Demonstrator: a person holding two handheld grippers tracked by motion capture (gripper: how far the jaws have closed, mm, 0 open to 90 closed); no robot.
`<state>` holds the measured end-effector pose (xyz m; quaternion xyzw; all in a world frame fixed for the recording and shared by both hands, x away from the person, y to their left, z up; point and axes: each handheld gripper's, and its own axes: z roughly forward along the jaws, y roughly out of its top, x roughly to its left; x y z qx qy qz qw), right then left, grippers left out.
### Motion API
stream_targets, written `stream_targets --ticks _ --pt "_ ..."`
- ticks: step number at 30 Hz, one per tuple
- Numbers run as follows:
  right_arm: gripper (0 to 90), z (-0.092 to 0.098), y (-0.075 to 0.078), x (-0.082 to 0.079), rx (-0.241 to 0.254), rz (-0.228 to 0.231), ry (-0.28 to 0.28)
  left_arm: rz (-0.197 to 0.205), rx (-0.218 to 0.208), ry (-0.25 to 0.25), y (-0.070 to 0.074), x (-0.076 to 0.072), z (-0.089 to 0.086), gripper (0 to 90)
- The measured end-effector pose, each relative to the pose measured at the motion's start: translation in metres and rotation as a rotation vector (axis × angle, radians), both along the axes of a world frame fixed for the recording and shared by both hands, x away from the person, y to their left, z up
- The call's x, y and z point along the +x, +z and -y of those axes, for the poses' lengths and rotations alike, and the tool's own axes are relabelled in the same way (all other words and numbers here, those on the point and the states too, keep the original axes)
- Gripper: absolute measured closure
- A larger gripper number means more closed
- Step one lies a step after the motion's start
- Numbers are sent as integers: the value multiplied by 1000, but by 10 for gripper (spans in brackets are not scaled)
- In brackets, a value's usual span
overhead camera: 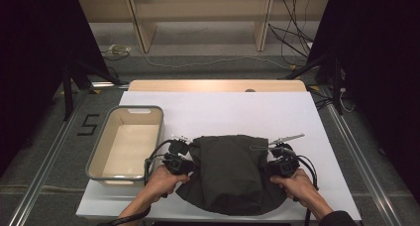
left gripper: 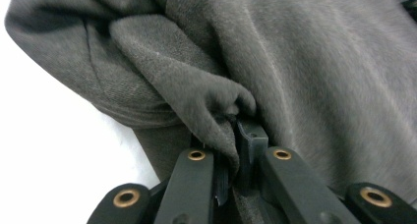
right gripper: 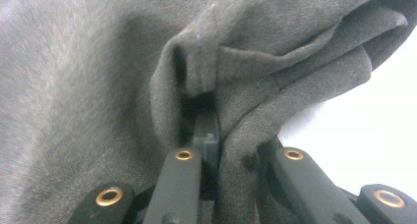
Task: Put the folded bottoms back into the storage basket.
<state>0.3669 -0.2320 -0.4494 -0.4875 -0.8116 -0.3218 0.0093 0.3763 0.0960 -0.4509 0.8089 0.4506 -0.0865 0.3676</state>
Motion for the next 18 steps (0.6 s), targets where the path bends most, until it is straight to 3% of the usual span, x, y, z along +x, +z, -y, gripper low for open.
stream_targets --ticks 3,5,7,9,11,14,16,18 --pt "794 0 -1 0 -7 -4 0 7 18 10 -1 0 2 838" --pt "789 0 -2 1 -20 -8 -2 7 73 -1 -6 -1 4 765" --pt "781 0 -3 1 -26 -5 0 -16 137 11 -15 2 3 638" --pt "776 0 -3 1 -26 -7 1 -58 121 24 -20 4 1 564" --pt "773 1 -3 1 -28 -7 1 -69 132 44 -20 5 2 492" --pt "770 1 -4 1 -31 -7 2 -56 176 69 -19 3 5 411" --pt "767 1 -4 1 -35 -5 5 -20 256 83 -18 2 9 308" --pt "765 1 -4 1 -40 -3 8 -33 243 97 -18 3 8 279"
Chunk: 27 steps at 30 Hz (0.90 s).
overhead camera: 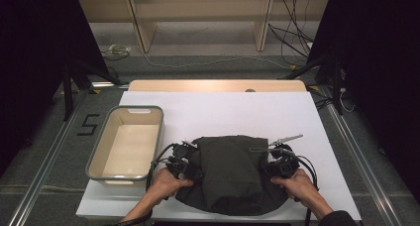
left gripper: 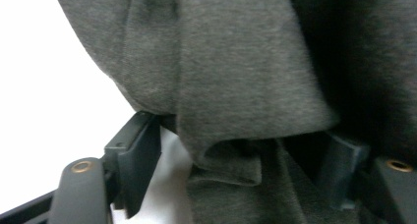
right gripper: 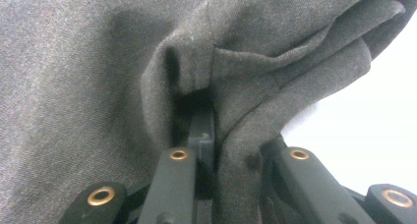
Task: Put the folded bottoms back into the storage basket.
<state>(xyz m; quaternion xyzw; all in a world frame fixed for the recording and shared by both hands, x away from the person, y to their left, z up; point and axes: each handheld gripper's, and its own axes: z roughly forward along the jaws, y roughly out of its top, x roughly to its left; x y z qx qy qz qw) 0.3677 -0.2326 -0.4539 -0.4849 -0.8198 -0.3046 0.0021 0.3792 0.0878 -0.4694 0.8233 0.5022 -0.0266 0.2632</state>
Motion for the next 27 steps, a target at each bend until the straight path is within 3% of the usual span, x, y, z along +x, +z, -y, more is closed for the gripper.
stream_targets --ticks 3,5,6,9,11,14,17,21,27 --pt "763 -1 -1 0 -5 0 1 -16 -11 1 1 1 3 300" --pt "764 -1 -2 1 -8 -4 -2 -27 -36 -10 0 -1 5 359" --pt "764 -1 -2 1 -10 -4 -2 -13 -41 -21 0 -1 6 389" --pt "764 -2 -2 1 -12 -4 -5 -34 -124 -42 -3 -1 5 575" --pt "768 -2 -2 1 -13 -4 -2 -5 -117 -70 -3 -4 10 697" --pt "778 -3 -2 1 -12 -3 -2 8 -152 -87 0 -6 11 832" --pt "789 -3 1 -1 -6 17 5 9 -210 -66 6 -5 5 849" --pt "796 -3 7 -4 26 31 10 50 -263 -66 22 -6 -1 852" --pt "799 0 20 -6 87 68 -3 77 -292 -92 38 -9 -7 853"
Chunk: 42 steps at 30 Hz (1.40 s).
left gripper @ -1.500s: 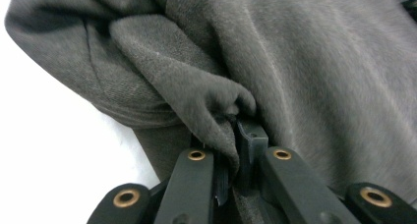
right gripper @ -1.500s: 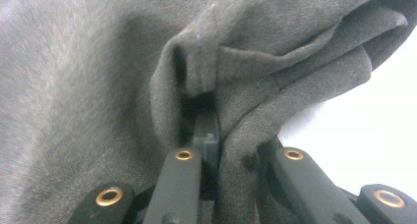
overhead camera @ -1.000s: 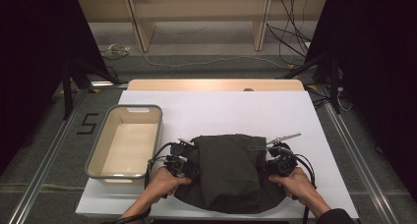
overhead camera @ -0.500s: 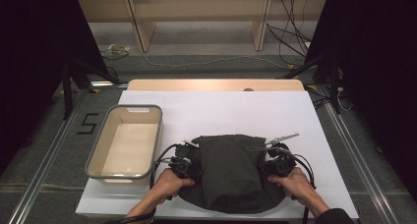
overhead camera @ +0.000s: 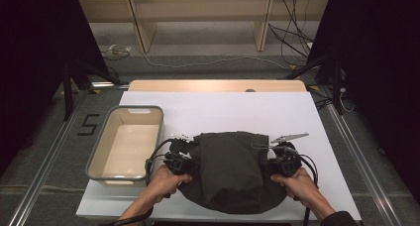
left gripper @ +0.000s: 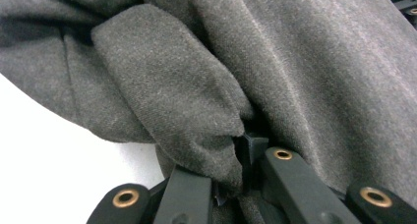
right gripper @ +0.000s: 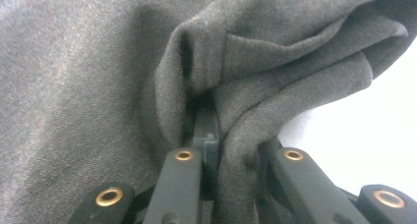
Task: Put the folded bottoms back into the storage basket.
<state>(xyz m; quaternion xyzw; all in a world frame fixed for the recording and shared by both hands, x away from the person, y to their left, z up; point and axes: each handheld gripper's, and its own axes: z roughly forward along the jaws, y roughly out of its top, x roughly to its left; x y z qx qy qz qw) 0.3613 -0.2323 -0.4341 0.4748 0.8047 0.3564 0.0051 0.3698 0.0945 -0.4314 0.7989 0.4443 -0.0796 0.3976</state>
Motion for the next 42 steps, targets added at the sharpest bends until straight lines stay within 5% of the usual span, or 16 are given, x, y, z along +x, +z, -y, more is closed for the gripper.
stream_targets --ticks 17,42 --pt "800 -26 36 1 78 65 7 70 0 -14 44 0 -28 850" --pt "797 -84 82 31 132 137 83 134 -24 66 92 9 -97 845"
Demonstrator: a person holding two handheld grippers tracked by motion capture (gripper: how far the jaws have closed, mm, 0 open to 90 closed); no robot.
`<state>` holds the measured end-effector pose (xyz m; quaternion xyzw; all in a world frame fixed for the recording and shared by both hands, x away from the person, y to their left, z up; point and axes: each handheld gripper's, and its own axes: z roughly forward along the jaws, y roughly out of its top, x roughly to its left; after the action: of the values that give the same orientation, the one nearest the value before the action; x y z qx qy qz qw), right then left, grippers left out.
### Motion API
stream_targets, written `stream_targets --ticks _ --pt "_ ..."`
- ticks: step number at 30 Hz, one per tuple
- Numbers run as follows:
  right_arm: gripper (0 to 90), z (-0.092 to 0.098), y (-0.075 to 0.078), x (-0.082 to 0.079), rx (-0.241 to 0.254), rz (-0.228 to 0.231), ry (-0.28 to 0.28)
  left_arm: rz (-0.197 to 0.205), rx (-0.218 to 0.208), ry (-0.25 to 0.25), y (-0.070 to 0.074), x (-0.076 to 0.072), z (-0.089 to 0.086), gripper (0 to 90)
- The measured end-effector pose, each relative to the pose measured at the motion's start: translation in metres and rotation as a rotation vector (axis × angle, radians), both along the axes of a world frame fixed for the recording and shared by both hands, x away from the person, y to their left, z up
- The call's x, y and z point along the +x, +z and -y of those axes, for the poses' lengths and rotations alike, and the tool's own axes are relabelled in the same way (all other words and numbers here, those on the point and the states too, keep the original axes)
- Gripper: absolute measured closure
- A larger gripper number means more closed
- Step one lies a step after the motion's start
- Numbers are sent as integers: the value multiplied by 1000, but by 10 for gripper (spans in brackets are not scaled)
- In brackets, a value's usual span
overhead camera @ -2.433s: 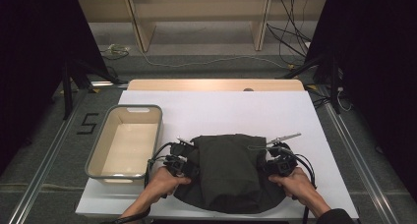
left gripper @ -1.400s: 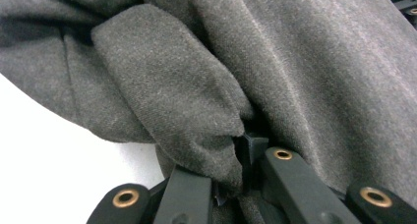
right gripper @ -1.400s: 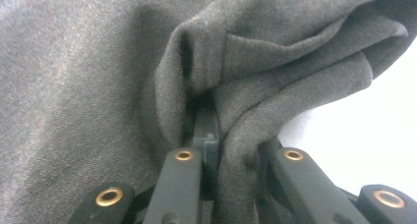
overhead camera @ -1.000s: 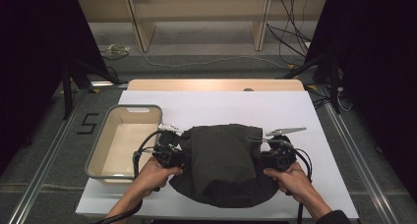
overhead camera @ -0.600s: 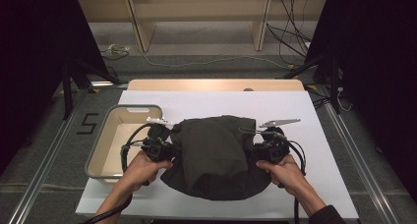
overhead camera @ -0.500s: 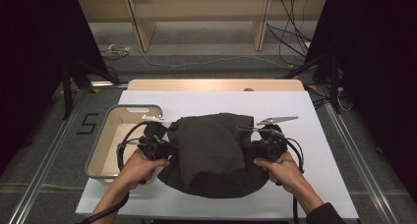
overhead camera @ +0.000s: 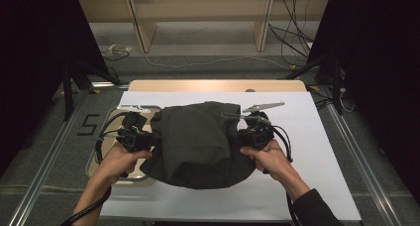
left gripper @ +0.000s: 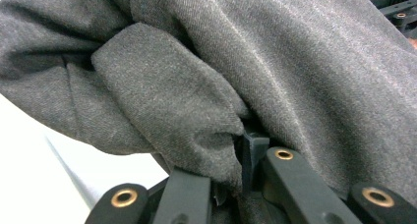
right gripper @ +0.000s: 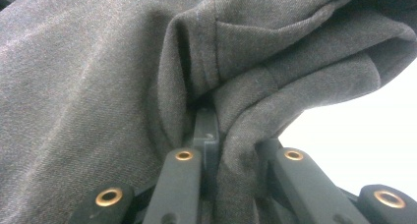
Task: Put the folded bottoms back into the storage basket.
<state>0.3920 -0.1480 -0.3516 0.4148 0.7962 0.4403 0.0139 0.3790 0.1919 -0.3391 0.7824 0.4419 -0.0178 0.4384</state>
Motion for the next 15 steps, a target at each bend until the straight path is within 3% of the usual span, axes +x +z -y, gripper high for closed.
stream_targets --ticks 6,15 --pt "797 -24 11 11 -8 15 29 12 9 42 7 2 -21 844" --pt "796 -60 27 25 -31 35 68 6 -30 111 12 5 -55 844"
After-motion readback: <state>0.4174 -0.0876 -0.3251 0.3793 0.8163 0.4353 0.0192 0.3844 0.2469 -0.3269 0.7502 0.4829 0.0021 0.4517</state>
